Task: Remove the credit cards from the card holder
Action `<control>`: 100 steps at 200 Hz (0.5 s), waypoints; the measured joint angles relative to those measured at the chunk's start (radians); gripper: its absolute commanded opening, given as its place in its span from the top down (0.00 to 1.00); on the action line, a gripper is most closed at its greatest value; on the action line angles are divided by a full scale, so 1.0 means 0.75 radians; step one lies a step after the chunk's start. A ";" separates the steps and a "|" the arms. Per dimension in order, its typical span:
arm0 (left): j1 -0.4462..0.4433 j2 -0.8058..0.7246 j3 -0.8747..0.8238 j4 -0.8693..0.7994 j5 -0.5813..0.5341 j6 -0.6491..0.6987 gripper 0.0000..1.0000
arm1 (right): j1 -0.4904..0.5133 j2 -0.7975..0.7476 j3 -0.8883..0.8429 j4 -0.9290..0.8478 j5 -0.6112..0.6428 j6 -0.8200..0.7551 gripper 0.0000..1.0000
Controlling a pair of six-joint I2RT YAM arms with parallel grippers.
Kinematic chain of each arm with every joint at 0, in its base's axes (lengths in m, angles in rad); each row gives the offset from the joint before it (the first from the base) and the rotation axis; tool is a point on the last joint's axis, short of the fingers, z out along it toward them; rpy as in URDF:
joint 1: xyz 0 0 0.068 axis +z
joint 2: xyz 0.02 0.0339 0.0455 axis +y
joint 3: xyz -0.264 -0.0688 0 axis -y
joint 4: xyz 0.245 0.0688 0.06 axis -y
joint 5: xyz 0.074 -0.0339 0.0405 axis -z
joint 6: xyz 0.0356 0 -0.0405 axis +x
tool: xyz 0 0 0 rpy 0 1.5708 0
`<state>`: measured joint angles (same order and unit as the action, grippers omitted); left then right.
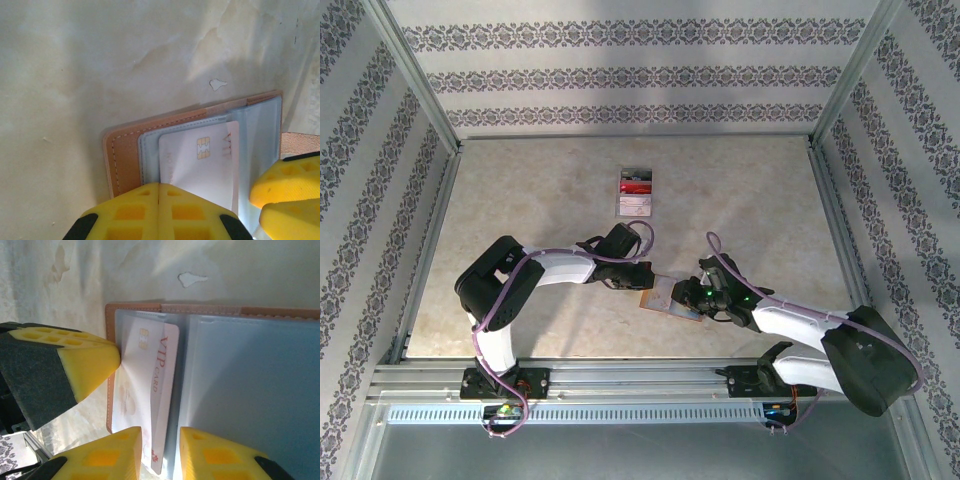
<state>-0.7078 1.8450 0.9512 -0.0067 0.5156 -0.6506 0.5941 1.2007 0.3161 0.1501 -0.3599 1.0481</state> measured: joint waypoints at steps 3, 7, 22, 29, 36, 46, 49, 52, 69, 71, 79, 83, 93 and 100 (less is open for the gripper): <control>0.000 0.000 0.000 0.000 0.000 0.000 1.00 | 0.000 0.000 0.000 0.001 0.001 0.001 0.75; 0.000 0.000 0.000 0.000 0.000 0.000 1.00 | 0.000 0.001 0.001 0.003 0.001 0.001 0.75; 0.000 0.000 0.000 0.000 0.000 0.000 1.00 | 0.006 0.001 0.001 0.011 0.001 0.004 0.75; 0.000 0.000 0.000 0.000 0.000 0.000 1.00 | 0.006 0.002 0.000 0.015 0.001 0.004 0.75; 0.000 0.000 0.000 0.000 0.000 0.000 1.00 | 0.006 0.003 0.001 0.019 0.001 0.004 0.75; 0.000 0.000 0.000 0.000 0.000 0.000 1.00 | 0.006 0.007 0.001 0.024 0.001 0.005 0.75; 0.000 0.000 0.000 0.000 0.000 0.000 1.00 | 0.006 0.010 0.001 0.026 0.001 0.005 0.75; 0.000 0.000 0.000 0.000 0.000 0.000 1.00 | 0.006 0.011 0.001 0.026 0.001 0.005 0.75; 0.000 0.000 0.000 0.000 0.000 0.000 1.00 | 0.006 0.024 0.001 0.031 0.001 0.007 0.75; 0.000 0.000 0.000 0.000 0.000 0.000 1.00 | 0.006 0.025 0.000 0.032 0.001 0.008 0.75; 0.000 0.000 0.000 0.000 0.000 0.000 1.00 | 0.006 0.031 0.001 0.035 0.001 0.015 0.75; 0.000 0.000 0.000 0.000 0.000 0.000 1.00 | 0.006 0.033 0.001 0.036 0.001 0.015 0.75; 0.000 0.000 0.000 0.000 0.000 0.000 1.00 | 0.006 0.037 0.001 0.037 0.001 0.025 0.75; 0.000 0.000 0.000 0.000 0.000 0.000 1.00 | 0.006 0.040 0.001 0.037 0.001 0.028 0.75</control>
<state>-0.7078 1.8450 0.9512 -0.0067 0.5156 -0.6506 0.5987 1.2304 0.3164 0.1780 -0.3592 1.0691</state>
